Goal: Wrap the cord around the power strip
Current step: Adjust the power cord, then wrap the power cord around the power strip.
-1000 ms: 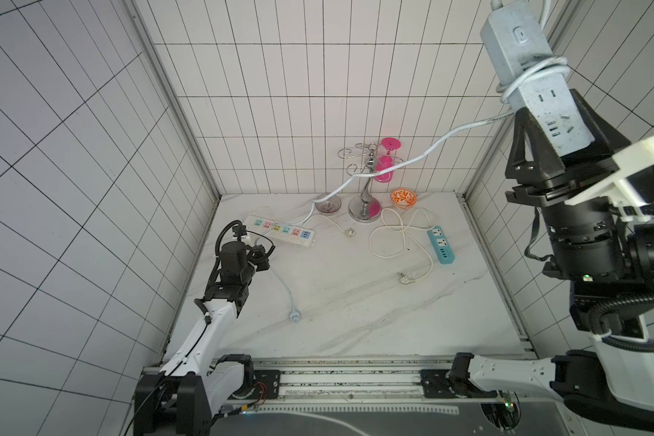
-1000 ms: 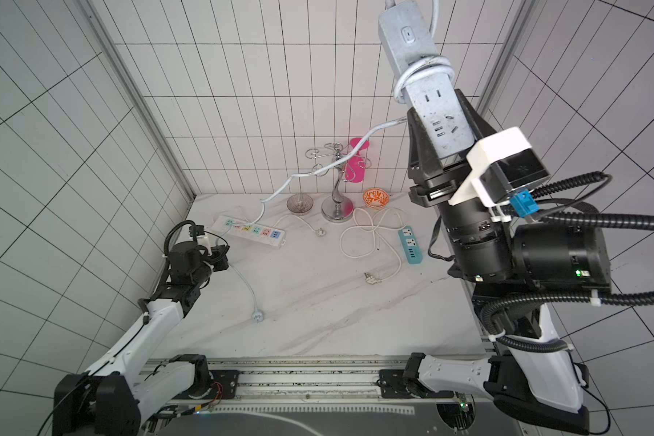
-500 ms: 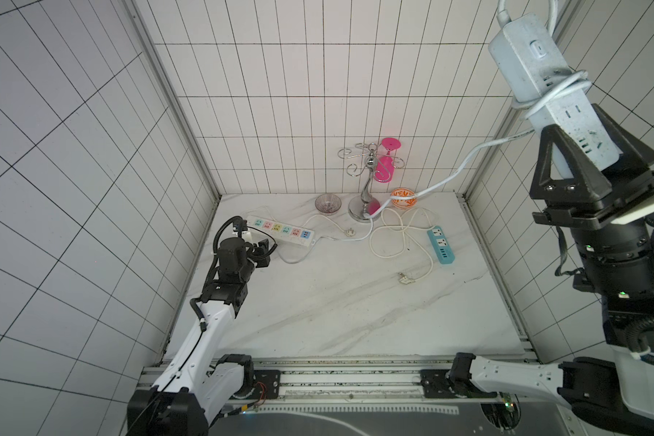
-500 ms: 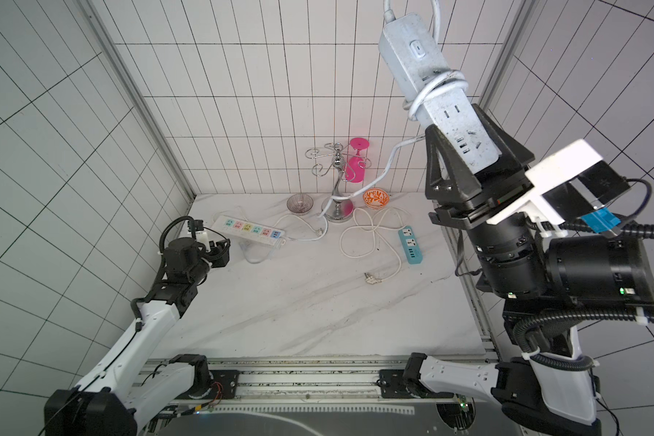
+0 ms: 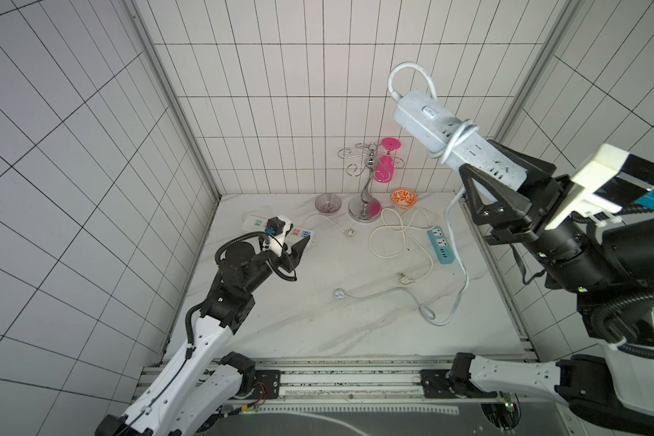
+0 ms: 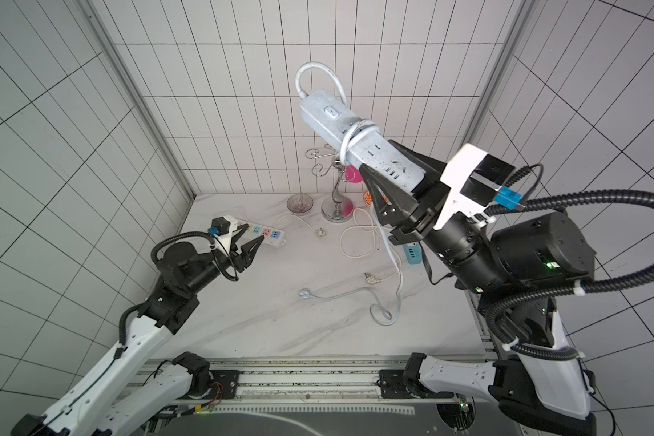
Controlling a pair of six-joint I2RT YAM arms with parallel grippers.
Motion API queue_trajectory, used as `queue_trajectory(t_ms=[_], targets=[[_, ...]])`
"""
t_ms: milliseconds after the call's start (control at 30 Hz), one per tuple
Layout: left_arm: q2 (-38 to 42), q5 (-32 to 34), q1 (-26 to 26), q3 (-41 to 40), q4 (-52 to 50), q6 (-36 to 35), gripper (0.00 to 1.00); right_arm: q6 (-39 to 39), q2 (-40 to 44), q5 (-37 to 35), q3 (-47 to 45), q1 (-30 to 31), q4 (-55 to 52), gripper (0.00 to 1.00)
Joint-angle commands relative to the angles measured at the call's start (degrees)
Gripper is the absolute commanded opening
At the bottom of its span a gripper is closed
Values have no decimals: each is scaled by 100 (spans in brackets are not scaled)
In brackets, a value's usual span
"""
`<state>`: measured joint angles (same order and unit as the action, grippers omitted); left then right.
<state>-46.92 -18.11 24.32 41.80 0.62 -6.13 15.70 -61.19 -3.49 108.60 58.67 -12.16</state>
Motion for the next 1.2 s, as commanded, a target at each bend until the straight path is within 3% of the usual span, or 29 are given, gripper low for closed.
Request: queue_trajectory(t_ms=[0, 133, 333, 1167], targets=[[93, -789, 631, -256, 781, -505, 63, -316, -1, 267, 104, 30, 205, 0], [-220, -983, 1379, -79, 804, -721, 64, -390, -81, 361, 200, 31, 206, 0], [-771, -441, 2540, 78, 829, -1396, 65, -471, -236, 498, 352, 30, 194, 0], [-2442, -949, 3661, 435, 2230, -930, 63, -397, -342, 516, 497, 34, 205, 0]])
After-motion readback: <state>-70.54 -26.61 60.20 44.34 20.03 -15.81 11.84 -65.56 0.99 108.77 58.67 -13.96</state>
